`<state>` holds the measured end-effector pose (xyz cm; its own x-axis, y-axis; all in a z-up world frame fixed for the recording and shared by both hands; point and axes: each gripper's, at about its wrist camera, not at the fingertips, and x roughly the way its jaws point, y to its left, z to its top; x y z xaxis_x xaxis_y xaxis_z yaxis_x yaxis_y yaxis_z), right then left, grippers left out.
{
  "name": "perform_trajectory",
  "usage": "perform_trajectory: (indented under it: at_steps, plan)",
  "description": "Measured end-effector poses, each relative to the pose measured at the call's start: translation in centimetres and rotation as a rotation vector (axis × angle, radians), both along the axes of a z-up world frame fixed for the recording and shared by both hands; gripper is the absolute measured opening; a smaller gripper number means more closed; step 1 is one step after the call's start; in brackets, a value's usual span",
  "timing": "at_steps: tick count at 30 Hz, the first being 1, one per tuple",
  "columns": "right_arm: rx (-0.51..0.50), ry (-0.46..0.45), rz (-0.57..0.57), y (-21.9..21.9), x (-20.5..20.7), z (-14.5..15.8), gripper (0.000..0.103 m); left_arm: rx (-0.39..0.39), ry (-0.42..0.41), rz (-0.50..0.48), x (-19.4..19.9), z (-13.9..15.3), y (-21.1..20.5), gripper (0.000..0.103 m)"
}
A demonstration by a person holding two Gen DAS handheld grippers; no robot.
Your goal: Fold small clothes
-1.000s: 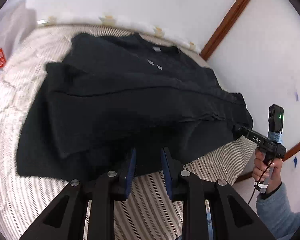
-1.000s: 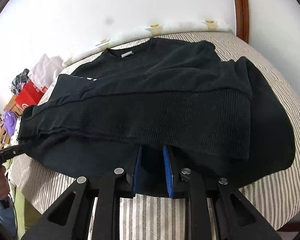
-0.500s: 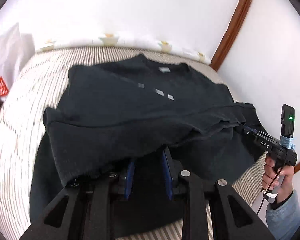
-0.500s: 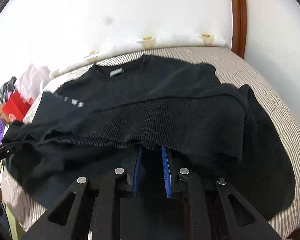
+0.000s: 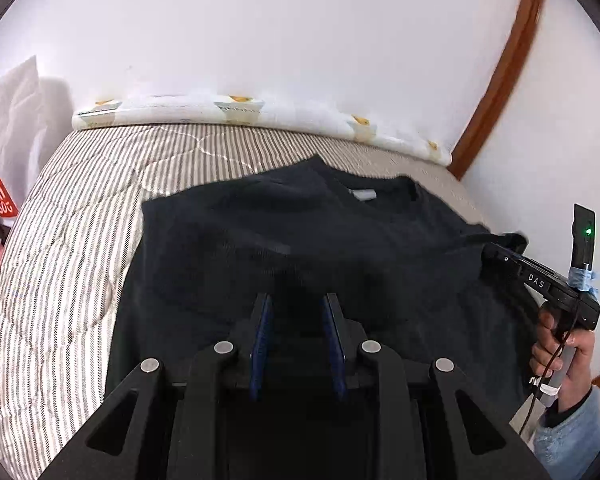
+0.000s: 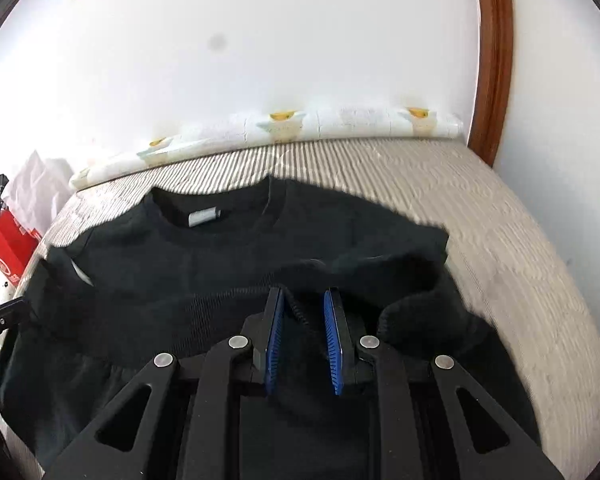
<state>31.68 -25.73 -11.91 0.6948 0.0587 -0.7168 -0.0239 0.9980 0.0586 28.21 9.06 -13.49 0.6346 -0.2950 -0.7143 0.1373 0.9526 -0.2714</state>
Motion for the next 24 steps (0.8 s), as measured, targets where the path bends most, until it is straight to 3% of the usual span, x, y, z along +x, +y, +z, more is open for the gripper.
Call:
perform_trajectory:
  at_steps: [4, 8, 12, 18, 22, 23, 24]
  plan:
    - [-0.012, -0.109, -0.030, -2.0, -1.4, 3.4, 0.047, 0.005, -0.059, 0.025, -1.6, 1.5, 2.2, 0.045]
    - [-0.006, -0.109, -0.015, -4.6, -3.2, 5.0, 0.055, 0.059, -0.062, 0.046, -2.6, 1.5, 4.3, 0.048]
    - [0.011, -0.064, 0.052, -5.5, -4.3, 3.9, 0.069, 0.087, -0.024, 0.046, -2.2, 0.4, 5.6, 0.050]
    - [-0.076, 0.037, 0.032, -5.4, -0.1, -0.5, 0.069, 0.131, 0.017, 0.051, 0.8, -1.0, 4.8, 0.050]
    - [-0.056, 0.092, 0.025, -6.2, 3.1, -1.9, 0.068, 0.146, 0.057, 0.052, 2.7, -2.1, 5.0, 0.048]
    - [-0.051, 0.117, 0.025, -6.4, 4.2, -2.5, 0.066, 0.151, 0.077, 0.046, 3.1, -2.5, 5.0, 0.048]
    - [-0.047, 0.138, 0.031, -6.4, 4.9, -3.0, 0.055, 0.160, 0.096, 0.050, 3.5, -3.0, 5.1, 0.048]
